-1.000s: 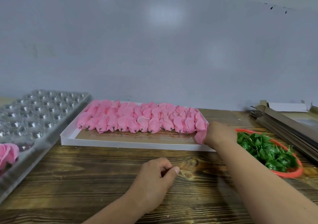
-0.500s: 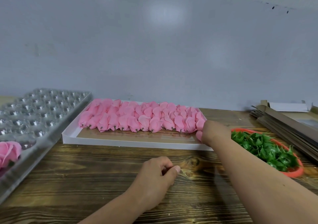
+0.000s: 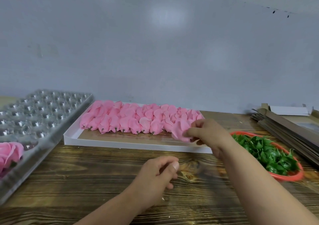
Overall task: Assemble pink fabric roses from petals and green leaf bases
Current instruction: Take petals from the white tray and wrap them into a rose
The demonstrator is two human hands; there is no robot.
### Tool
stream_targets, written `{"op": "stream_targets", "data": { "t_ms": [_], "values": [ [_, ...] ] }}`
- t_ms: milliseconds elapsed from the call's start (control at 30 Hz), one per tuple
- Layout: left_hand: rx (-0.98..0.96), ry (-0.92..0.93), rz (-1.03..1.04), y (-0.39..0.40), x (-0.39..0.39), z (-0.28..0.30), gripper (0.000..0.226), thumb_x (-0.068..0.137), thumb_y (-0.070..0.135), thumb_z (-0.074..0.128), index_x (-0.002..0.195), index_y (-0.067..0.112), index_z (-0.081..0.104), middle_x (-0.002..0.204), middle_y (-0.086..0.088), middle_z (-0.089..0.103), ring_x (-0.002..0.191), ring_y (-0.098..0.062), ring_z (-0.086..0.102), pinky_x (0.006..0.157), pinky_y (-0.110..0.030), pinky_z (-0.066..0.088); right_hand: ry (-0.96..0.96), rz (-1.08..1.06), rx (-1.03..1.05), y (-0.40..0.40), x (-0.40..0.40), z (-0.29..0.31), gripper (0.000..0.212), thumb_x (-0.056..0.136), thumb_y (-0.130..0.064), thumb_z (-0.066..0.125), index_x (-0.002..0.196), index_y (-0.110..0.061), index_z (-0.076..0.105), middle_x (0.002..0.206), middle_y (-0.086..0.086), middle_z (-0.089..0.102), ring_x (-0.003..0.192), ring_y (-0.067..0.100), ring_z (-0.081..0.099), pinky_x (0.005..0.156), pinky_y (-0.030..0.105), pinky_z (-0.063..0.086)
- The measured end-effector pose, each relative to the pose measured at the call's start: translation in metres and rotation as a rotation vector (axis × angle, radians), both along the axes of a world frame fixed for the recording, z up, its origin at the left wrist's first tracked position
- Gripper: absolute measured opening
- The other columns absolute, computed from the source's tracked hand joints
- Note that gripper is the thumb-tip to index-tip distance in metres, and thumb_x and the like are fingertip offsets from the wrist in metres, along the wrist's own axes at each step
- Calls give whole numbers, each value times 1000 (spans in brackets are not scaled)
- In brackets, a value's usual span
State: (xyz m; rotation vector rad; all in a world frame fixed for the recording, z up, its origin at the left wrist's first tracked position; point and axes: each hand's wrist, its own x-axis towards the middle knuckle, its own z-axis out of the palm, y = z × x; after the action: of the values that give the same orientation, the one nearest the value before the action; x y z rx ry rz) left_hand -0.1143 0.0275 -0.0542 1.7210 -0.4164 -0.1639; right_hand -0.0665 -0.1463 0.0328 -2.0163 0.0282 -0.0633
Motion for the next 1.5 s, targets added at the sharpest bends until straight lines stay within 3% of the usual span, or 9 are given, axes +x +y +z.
{"op": "stream_targets", "data": {
  "t_ms": [67,267,467,700,867,967,1133,1267,1500],
  "values": [
    [-94,69,8,1,1,1,22,95,26,55,116,32,59,102,6,70,92,-1,66,75,-22,55,20,46,153,7,-9,-9,35,73,-2,71,49,-18,49,49,-3,53,50,10,51,55,23,42],
    [-229,208,-48,4,2,7,23,92,29,55,113,37,50,117,4,63,98,-1,66,76,-19,54,-41,117,427,22,-26,-36,31,75,2,67,52,-18,59,56,3,58,59,17,54,57,25,45],
    [-225,214,-57,4,4,5,17,96,27,52,106,35,63,109,8,68,97,-2,66,76,-19,53,-57,155,415,29,-30,-44,13,77,6,63,72,-7,64,60,4,60,56,12,51,54,20,43],
    [-221,239,-34,5,8,1,15,95,28,54,101,33,67,102,9,71,94,-4,68,74,-20,54,-61,161,380,28,-28,-44,13,77,8,62,77,-5,65,59,2,59,56,10,51,57,23,42],
    [-180,219,-27,5,8,1,19,96,26,54,110,30,65,103,7,71,95,-5,68,75,-21,54,-51,167,375,28,-28,-47,12,77,6,63,87,1,67,69,13,61,63,18,53,59,26,43],
    [-170,219,-29,4,8,2,20,96,25,54,113,29,64,106,5,70,95,-5,68,77,-22,54,-34,177,398,28,-26,-49,14,77,8,61,90,6,66,73,18,59,67,25,52,62,31,44],
    [-183,237,-12,4,9,2,21,97,23,52,114,25,65,106,5,69,92,-5,68,74,-20,54,-34,184,389,29,-25,-51,17,78,8,60,94,11,63,77,20,61,69,25,55,62,30,47],
    [-182,242,-18,4,10,1,20,97,24,53,112,25,65,106,4,69,93,-5,68,74,-21,54,-19,175,405,29,-24,-52,18,78,8,59,95,12,62,78,23,60,73,30,54,72,41,46],
    [-208,281,-19,4,12,2,17,96,24,54,105,20,69,102,2,71,89,-6,69,71,-20,54,11,155,425,31,-24,-51,14,75,6,63,89,4,66,77,23,57,71,28,49,74,45,42]
  ]
}}
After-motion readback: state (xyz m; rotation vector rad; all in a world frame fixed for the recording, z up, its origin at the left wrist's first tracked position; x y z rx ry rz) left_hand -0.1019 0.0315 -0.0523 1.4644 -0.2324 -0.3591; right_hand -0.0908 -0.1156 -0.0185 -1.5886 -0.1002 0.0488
